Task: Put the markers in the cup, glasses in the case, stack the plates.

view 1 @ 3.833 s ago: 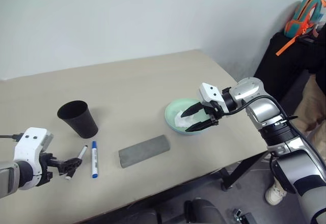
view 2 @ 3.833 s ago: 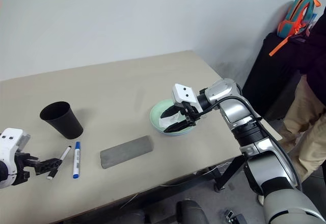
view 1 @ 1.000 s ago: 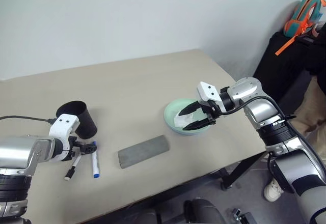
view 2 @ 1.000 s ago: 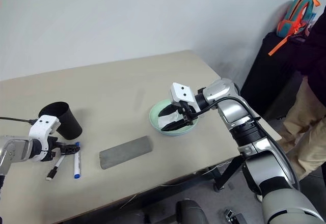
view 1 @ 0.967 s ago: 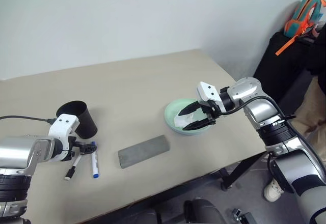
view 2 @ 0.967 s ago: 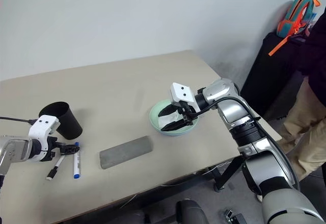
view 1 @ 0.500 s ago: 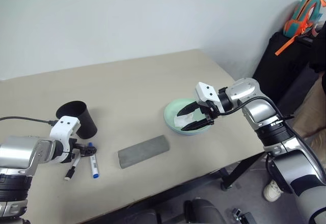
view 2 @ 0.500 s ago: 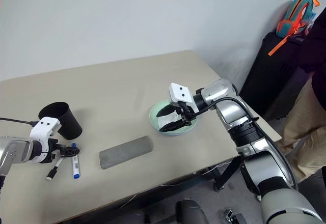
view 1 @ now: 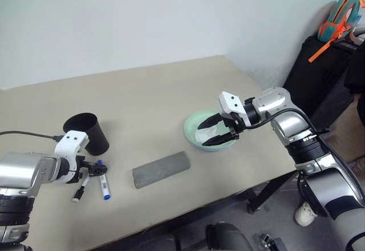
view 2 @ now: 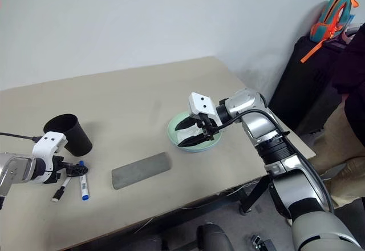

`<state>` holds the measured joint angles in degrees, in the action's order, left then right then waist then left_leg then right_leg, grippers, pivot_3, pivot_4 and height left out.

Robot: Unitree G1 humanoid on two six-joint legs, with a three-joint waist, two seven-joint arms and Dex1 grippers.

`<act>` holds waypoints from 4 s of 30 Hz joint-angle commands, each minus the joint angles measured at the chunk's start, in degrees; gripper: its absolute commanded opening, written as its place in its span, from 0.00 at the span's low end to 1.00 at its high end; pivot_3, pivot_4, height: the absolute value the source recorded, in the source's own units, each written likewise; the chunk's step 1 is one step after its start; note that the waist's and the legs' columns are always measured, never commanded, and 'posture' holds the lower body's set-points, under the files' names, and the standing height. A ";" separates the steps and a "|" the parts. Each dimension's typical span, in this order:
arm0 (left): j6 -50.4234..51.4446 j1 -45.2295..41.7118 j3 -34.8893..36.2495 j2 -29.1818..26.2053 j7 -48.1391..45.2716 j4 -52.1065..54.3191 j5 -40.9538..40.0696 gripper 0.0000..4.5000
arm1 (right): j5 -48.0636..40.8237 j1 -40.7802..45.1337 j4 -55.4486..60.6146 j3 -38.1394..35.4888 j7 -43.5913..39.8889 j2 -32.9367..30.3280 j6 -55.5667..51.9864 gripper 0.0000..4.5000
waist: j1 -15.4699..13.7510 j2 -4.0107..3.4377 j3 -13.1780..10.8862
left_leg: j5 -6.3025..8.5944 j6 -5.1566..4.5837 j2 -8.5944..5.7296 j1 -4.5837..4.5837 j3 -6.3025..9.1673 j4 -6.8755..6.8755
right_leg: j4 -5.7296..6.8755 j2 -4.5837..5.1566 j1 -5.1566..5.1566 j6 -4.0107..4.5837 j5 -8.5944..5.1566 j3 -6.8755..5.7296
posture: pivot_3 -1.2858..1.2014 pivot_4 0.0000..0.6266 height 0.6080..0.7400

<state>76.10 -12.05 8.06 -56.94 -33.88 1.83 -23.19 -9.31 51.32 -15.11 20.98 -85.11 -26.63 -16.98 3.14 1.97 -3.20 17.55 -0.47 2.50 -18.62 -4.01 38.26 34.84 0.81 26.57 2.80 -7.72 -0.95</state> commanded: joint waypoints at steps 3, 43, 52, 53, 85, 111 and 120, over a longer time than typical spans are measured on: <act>0.87 -2.14 2.75 -1.31 -0.99 2.14 -1.08 0.99 | -0.96 0.62 2.24 -1.24 -0.03 -0.33 0.35 0.60 | 0.00 0.00 0.00 | 0.00 0.00 0.00 0.00 0.00 0.00 | 0.00 0.00 0.00 0.00 0.00 0.00 | 0.52 0.00 0.99; -3.05 -1.68 -2.37 -2.34 -4.03 -1.06 0.67 0.99 | -1.36 2.78 -1.37 -2.72 -1.31 -1.04 2.41 0.60 | -0.10 0.09 0.01 | 0.00 0.00 0.00 0.00 -0.02 0.02 | 0.01 0.00 0.00 0.00 0.00 0.01 | 0.52 0.00 0.99; -4.14 -1.70 -3.84 -3.27 -4.43 -3.63 1.30 0.99 | -3.20 4.96 -5.22 -6.04 -2.96 -1.54 5.26 0.60 | -0.01 0.09 0.01 | 0.00 0.00 -0.01 0.02 -0.02 0.01 | 0.02 0.00 -0.03 0.00 0.00 0.02 | 0.52 0.00 0.99; -4.17 -1.64 -3.76 -3.30 -4.42 -3.72 1.26 0.99 | -3.07 5.07 -5.59 -6.11 -2.92 -1.51 5.50 0.60 | 0.00 0.09 0.01 | 0.00 0.00 -0.01 0.03 -0.02 0.01 | 0.03 0.00 -0.03 0.00 0.00 0.02 | 0.52 0.00 0.99; -3.46 2.97 -1.62 -3.30 -5.61 -2.77 0.39 0.00 | -2.01 6.80 -8.51 -5.99 -2.27 -1.86 8.10 0.60 | 0.03 0.05 0.01 | 0.00 -0.01 -0.01 0.05 -0.07 0.01 | 0.05 0.00 -0.02 0.00 0.00 0.07 | 0.52 0.00 0.99; -7.38 11.00 16.41 -11.29 -16.35 1.67 -4.28 0.00 | -2.10 6.76 -8.34 -5.41 -3.04 -1.10 8.01 0.60 | 0.00 0.05 -0.01 | 0.00 0.00 0.03 -0.01 -0.05 -0.02 | 0.01 0.02 0.08 0.01 0.00 -0.01 | 0.52 0.00 0.99; -11.22 14.82 17.58 -16.98 -23.44 4.67 -4.94 0.00 | -2.07 6.35 -7.97 -5.24 -2.97 -1.14 7.72 0.60 | 0.01 0.02 -0.03 | 0.01 0.02 0.05 -0.03 -0.08 -0.04 | 0.01 0.02 0.13 0.01 -0.01 0.00 | 0.52 0.00 0.99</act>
<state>66.22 2.61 23.40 -72.24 -55.31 4.55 -27.78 -11.08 56.13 -24.14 16.68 -87.73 -27.76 -9.60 3.15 1.99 -3.23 17.57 -0.44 2.54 -18.67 -4.12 38.21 34.86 0.84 26.74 2.81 -7.73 -0.94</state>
